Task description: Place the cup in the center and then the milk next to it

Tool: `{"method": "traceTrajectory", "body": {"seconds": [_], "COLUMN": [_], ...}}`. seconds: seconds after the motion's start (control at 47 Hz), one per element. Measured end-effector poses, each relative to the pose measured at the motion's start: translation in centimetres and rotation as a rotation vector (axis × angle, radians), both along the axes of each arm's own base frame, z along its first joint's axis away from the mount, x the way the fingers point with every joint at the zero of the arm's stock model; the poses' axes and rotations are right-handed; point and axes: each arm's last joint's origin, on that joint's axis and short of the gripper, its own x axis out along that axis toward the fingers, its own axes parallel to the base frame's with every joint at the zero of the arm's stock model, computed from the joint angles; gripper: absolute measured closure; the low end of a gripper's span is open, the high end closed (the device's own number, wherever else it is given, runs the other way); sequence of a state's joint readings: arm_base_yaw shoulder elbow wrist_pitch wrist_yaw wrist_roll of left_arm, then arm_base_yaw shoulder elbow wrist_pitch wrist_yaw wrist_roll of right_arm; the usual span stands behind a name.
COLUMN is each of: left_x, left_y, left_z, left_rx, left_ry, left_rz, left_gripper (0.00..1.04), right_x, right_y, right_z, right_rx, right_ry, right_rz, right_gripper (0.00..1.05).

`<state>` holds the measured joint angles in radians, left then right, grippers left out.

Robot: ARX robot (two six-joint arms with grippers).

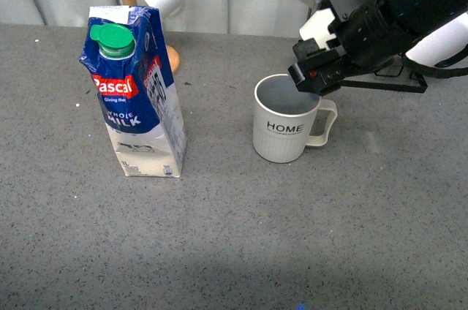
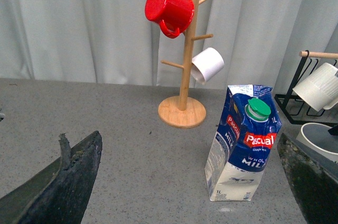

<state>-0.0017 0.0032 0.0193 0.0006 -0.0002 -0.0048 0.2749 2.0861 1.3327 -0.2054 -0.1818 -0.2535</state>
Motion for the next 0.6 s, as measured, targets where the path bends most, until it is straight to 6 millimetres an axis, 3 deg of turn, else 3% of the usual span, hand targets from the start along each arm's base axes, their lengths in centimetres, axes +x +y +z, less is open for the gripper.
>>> {"method": "traceTrajectory", "body": {"seconds": [0.255, 0.34, 0.489, 0.595], "left_x": [0.0, 0.0, 0.0, 0.0], "left_y": [0.0, 0.0, 0.0, 0.0], "left_z": [0.0, 0.0, 0.0, 0.0], "left_rx": [0.000, 0.000, 0.000, 0.000], "left_ry": [0.000, 0.000, 0.000, 0.000], "left_rz": [0.000, 0.000, 0.000, -0.002], "left_gripper": [0.06, 0.06, 0.06, 0.06], "right_x": [-1.5, -2.2, -2.6, -3.7], "right_y": [-1.7, -2.2, -2.5, -3.3], "right_z": [4.3, 5.2, 5.8, 4.3], "right_rx": [0.060, 0.081, 0.090, 0.085], "right_ry": [-0.194, -0.238, -0.295, -0.593], "right_rz": [-0.046, -0.057, -0.099, -0.378], "right_gripper": [0.15, 0.07, 0.11, 0.26]}}
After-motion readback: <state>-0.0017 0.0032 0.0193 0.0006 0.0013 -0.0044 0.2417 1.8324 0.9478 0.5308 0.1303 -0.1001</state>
